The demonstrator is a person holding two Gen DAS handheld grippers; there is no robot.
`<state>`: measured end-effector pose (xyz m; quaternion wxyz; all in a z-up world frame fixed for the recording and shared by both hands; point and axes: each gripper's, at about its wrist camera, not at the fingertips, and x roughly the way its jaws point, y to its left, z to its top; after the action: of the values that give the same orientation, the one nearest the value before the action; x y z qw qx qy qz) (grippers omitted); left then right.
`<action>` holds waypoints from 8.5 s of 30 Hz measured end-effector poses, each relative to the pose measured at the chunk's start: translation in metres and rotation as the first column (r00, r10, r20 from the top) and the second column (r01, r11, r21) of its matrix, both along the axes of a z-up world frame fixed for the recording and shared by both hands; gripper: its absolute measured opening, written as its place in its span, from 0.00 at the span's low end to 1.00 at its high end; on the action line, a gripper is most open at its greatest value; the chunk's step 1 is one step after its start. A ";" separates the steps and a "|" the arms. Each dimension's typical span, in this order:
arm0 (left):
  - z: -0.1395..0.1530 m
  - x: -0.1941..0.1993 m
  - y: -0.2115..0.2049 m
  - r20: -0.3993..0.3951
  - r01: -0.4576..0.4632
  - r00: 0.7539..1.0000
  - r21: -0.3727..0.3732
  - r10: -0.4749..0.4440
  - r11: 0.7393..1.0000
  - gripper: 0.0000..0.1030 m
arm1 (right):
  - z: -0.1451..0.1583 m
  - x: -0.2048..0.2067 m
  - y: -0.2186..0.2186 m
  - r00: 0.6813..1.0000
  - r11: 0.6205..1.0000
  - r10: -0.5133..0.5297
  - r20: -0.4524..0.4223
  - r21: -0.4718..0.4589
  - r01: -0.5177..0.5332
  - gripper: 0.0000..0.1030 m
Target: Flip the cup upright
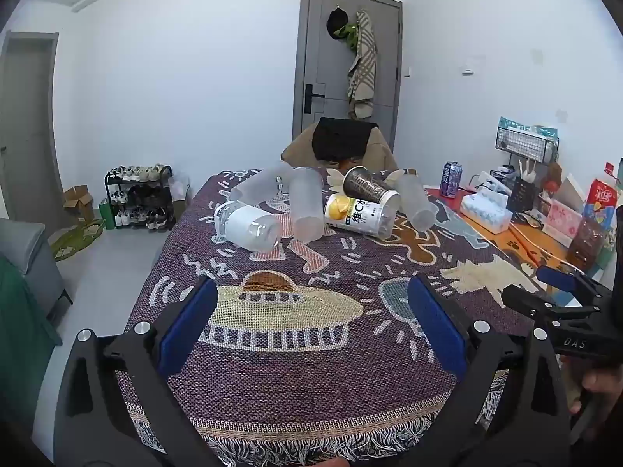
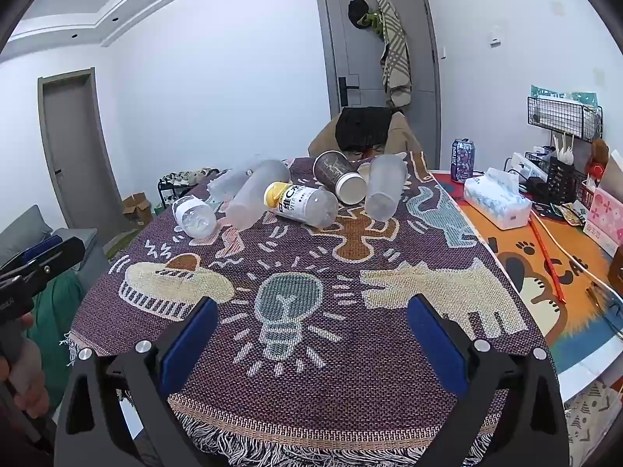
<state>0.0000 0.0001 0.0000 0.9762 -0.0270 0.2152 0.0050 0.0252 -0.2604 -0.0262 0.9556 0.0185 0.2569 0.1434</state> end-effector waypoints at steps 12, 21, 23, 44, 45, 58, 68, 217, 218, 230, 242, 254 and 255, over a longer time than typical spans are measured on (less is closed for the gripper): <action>-0.002 0.000 -0.001 0.006 0.020 1.000 -0.012 -0.020 1.000 0.95 | 0.003 -0.002 -0.004 1.000 1.000 -0.013 0.003 -0.004 0.013 0.93; 0.000 0.001 -0.007 0.004 0.025 1.000 -0.001 -0.025 1.000 0.95 | 0.002 -0.001 -0.005 1.000 1.000 -0.012 0.003 0.002 0.012 0.93; 0.000 0.001 -0.007 0.002 0.026 1.000 -0.002 -0.026 1.000 0.95 | 0.002 -0.001 -0.005 1.000 1.000 -0.015 0.009 0.002 0.015 0.93; 0.002 0.000 -0.004 0.004 0.028 1.000 -0.002 -0.028 1.000 0.95 | 0.004 0.001 -0.002 1.000 1.000 0.017 0.011 0.020 -0.017 0.93; 0.002 0.000 -0.004 0.006 0.028 1.000 -0.004 -0.028 1.000 0.95 | 0.004 0.001 -0.001 1.000 1.000 0.021 0.011 0.021 -0.022 0.93; 0.003 0.001 -0.003 0.005 0.032 0.999 -0.005 -0.032 0.999 0.95 | 0.002 0.003 0.004 0.999 0.999 0.040 0.012 0.025 -0.040 0.93; 0.001 0.001 0.001 0.005 0.021 1.000 -0.017 -0.020 1.000 0.95 | 0.003 0.002 0.006 0.999 0.999 0.045 0.023 0.018 -0.046 0.93; -0.054 0.233 -0.028 -0.523 0.132 0.765 -0.446 -0.377 0.885 0.93 | -0.018 0.158 -0.030 0.946 0.980 0.061 -0.318 0.198 0.003 0.93; -0.052 0.231 -0.023 -0.516 0.128 0.770 -0.451 -0.375 0.883 0.93 | -0.017 0.159 -0.027 0.945 0.980 0.071 -0.320 0.198 -0.006 0.93; -0.049 0.208 0.039 -0.457 0.035 0.837 -0.502 -0.300 0.864 0.94 | 0.008 0.192 0.032 0.909 0.979 0.202 -0.363 0.073 -0.189 0.93; -0.063 0.188 0.100 -0.434 -0.096 0.882 -0.549 -0.185 0.831 0.94 | 0.007 0.238 0.118 0.836 0.883 0.284 -0.470 -0.211 -0.419 0.92; -0.074 0.165 0.147 -0.410 -0.171 0.905 -0.603 -0.118 0.779 0.94 | -0.022 0.269 0.179 0.749 0.733 0.276 -0.602 -0.372 -0.569 0.91; -0.075 0.164 0.149 -0.409 -0.173 0.905 -0.605 -0.116 0.777 0.94 | -0.026 0.272 0.183 0.744 0.723 0.268 -0.613 -0.383 -0.575 0.91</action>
<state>0.1638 0.1490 -0.0746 0.8396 -0.3523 0.4108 -0.0461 0.2977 -0.0773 -0.0518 0.7515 -0.2803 0.5300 0.2754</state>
